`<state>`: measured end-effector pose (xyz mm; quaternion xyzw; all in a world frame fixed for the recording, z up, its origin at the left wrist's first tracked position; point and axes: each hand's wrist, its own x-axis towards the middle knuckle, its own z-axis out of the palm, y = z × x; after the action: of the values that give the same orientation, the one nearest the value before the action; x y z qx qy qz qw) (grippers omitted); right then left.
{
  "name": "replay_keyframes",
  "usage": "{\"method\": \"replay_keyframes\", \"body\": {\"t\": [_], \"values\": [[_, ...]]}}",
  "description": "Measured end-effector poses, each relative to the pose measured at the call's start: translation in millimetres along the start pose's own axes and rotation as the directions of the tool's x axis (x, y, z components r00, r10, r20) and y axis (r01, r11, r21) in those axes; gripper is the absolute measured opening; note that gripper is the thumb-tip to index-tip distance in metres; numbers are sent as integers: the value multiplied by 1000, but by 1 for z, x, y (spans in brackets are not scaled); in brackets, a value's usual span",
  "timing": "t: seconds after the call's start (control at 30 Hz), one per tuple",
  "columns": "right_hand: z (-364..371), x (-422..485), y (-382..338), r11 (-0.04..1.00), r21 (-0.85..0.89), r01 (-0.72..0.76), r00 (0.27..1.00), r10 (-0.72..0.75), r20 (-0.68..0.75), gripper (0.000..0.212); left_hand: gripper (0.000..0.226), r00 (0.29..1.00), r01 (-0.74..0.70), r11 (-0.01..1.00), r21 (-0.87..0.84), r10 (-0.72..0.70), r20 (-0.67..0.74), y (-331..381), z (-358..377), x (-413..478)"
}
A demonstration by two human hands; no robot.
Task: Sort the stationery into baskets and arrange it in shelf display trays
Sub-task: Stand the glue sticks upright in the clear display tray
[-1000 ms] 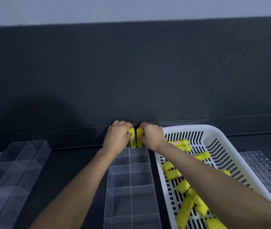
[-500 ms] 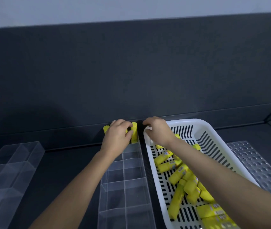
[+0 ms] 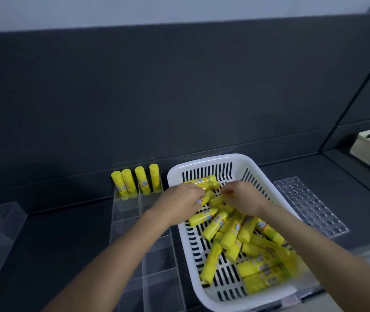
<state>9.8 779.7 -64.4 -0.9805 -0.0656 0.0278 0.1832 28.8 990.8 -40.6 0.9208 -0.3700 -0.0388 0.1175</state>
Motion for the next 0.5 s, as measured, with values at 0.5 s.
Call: {"method": "replay_keyframes", "body": {"t": [0.5], "values": [[8, 17, 19, 946, -320, 41, 993, -4, 116, 16, 49, 951, 83, 945, 318, -170, 257, 14, 32, 28]]}}
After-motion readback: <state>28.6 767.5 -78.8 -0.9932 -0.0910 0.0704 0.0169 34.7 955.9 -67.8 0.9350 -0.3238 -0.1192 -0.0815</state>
